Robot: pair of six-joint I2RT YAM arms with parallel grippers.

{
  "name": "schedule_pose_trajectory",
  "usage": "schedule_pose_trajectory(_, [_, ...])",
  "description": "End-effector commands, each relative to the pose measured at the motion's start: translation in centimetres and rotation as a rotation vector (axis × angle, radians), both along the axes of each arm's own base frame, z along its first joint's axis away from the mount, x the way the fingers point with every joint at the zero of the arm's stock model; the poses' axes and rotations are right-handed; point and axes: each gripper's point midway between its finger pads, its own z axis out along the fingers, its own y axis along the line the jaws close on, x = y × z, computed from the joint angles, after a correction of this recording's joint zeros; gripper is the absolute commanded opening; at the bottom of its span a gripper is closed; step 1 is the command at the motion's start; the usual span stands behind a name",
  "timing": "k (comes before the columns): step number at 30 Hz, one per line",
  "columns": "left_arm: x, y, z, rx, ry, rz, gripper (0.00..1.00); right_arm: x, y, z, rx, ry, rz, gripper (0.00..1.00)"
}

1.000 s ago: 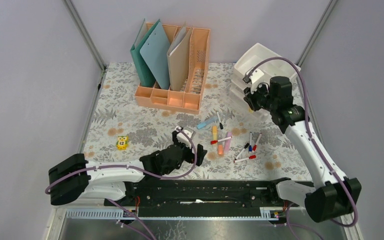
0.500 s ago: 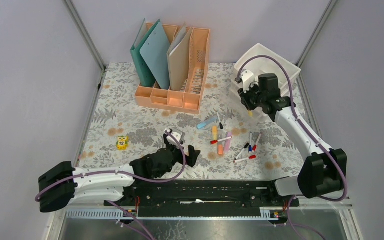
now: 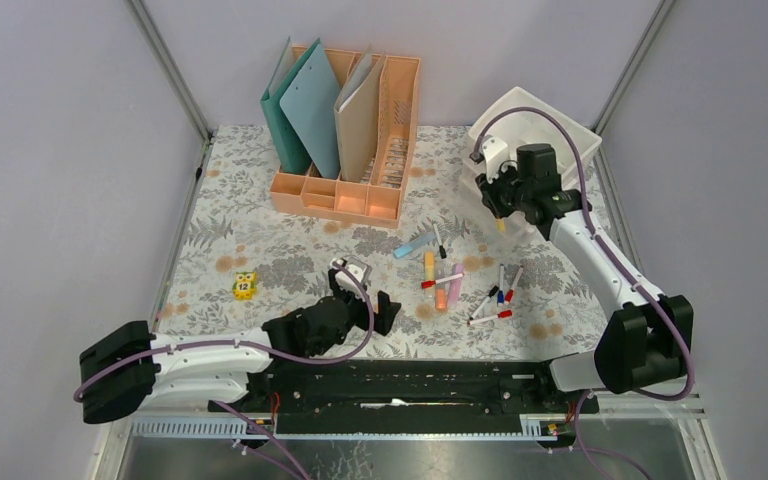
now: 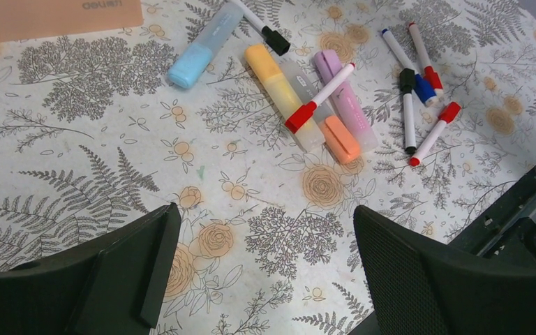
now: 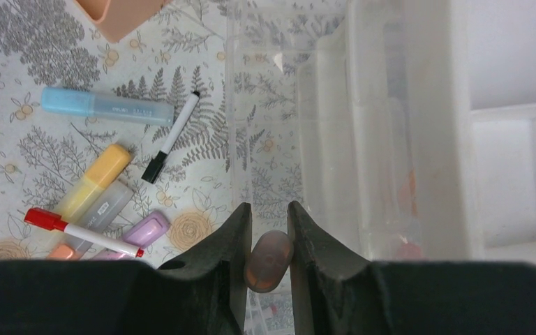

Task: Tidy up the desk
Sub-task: Place the stationery in the drawer.

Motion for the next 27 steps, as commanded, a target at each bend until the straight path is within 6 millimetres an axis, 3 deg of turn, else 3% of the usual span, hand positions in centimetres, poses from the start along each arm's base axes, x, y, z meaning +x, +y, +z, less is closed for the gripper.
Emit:
schedule_pose_trajectory(1, [0.3, -1.4, 1.6, -0.081, -0.002, -0.020, 0.99, 1.5, 0.4, 6.3, 0.038, -0.153, 0.001, 0.04])
schedule_pose_trajectory(3, [0.3, -1.8, 1.6, -0.082, 0.002, -0.037, 0.99, 1.5, 0.4, 8.1, 0.048, -0.194, 0.002, 0.04])
schedule_pose_trajectory(6, [0.2, -2.4, 1.5, -0.076, 0.010, -0.054, 0.99, 1.4, 0.3, 8.8, 0.052, -0.211, 0.001, 0.04])
schedule_pose_trajectory(17, [0.0, -2.4, 1.2, -0.077, 0.028, -0.060, 0.99, 1.7, 0.4, 2.9, 0.019, -0.073, 0.000, 0.04])
schedule_pose_trajectory(27, [0.2, -2.9, 1.2, -0.075, 0.028, -0.063, 0.99, 1.3, 0.3, 0.6, 0.005, -0.017, 0.000, 0.04])
